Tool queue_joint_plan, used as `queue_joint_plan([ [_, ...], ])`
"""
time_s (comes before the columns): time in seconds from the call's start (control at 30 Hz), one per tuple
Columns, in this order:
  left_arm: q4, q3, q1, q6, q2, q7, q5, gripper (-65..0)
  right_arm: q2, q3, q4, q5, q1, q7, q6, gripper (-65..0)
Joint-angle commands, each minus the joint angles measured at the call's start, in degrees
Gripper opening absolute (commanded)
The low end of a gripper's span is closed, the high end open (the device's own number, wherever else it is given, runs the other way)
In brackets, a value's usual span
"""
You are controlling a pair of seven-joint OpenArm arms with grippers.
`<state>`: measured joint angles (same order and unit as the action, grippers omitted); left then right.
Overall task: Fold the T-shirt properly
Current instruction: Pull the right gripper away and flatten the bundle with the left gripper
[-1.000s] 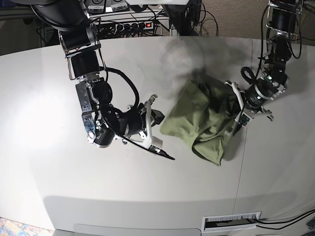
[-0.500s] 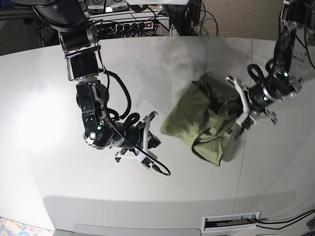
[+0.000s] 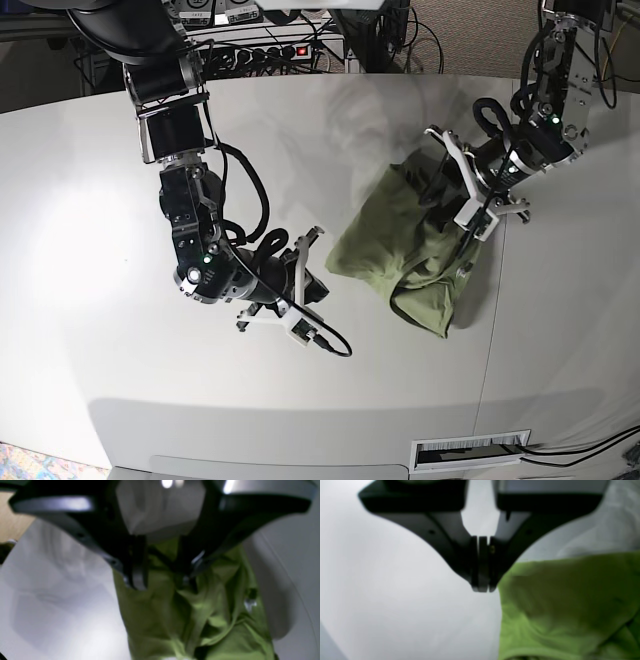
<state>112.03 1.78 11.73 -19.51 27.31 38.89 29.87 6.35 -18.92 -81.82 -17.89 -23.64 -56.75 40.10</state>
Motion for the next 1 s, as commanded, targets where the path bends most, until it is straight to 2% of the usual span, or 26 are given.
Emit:
queue_joint_plan([
  [0.0,-0.37,-0.46,-0.46,0.22,0.07,-2.25,-0.83,-43.9,-0.15,0.22,-0.94,-1.27,-1.77,1.38,-0.10,-65.0],
  [0.1,-2.99,-0.46,-0.44,0.15,-0.96,-5.66,-5.25,-43.9,-0.17,0.22,-0.94,-2.25,-1.77,0.87,-0.10,-65.0],
  [0.33,-3.30,-0.46,-0.44,0.07,-0.94,-10.32,-14.67,-43.9,-0.17,0.22,-0.94,-2.25,-1.77,0.85,-0.10,-65.0],
  [0.47,-3.74,-0.44,-0.42,0.07,-0.96,-10.67,-16.26,-43.9,-0.15,0.24,-0.96,-2.67,-1.77,0.85,-0.10,-65.0],
  [0.7,-7.37,-0.42,-0.42,0.07,-0.98,-16.41,-18.67,-43.9,-0.15,0.22,-0.96,-4.59,-1.77,0.79,-0.10,-65.0],
  [0.83,-8.17,-0.42,-0.44,0.22,-0.98,-17.57,-19.02,-43.9,-0.15,0.24,-0.96,-4.59,-1.77,0.83,-0.10,-65.0],
  [0.97,-8.17,-0.42,-0.44,0.24,-2.29,-18.84,-20.61,-44.4,-0.15,0.24,-0.96,-4.59,-1.77,0.83,-0.10,-65.0],
])
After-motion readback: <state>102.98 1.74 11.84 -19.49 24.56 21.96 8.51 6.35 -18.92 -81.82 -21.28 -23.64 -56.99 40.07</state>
